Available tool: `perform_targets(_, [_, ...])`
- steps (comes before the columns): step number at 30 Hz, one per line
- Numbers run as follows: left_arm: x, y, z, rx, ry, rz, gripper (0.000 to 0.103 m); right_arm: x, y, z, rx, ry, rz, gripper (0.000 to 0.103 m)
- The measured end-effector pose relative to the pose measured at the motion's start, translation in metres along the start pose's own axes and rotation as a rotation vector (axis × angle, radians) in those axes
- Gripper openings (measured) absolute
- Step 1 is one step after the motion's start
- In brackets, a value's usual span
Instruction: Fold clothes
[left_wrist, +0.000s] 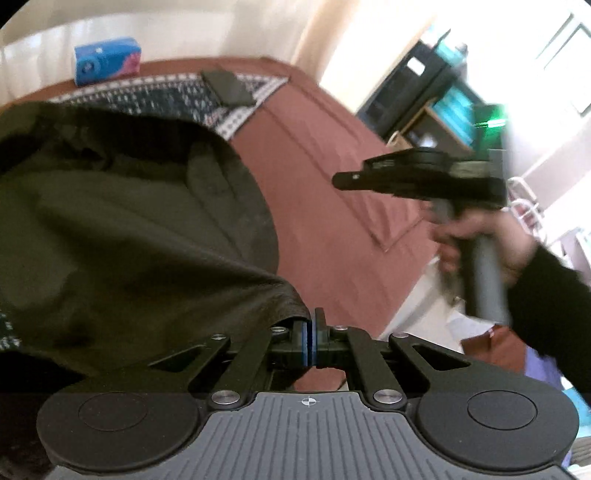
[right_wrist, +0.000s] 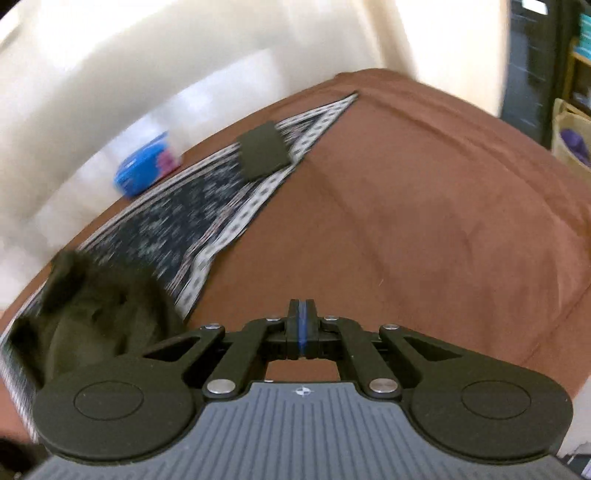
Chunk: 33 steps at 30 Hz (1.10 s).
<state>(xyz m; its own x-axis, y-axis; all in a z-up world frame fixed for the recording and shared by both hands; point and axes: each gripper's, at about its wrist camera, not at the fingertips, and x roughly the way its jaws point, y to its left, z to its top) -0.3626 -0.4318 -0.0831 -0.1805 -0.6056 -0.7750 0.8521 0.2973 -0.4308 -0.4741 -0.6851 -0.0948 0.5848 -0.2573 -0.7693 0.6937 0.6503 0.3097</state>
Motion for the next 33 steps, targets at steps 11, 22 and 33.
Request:
perform_targets(11, [-0.077,-0.010,0.017,0.021,-0.123,0.054,0.076,-0.058,0.063,-0.048,-0.153,0.026,0.165,0.023])
perform_targets(22, [-0.170,0.097,-0.015,-0.177,-0.246,0.378,0.077,-0.062,0.153,-0.029,-0.326,-0.011,0.293,0.028])
perform_targets(33, [-0.143,0.129,-0.037,-0.115,-0.229,0.485,0.077,0.025,0.322,0.017,-0.729,0.140,0.358,0.045])
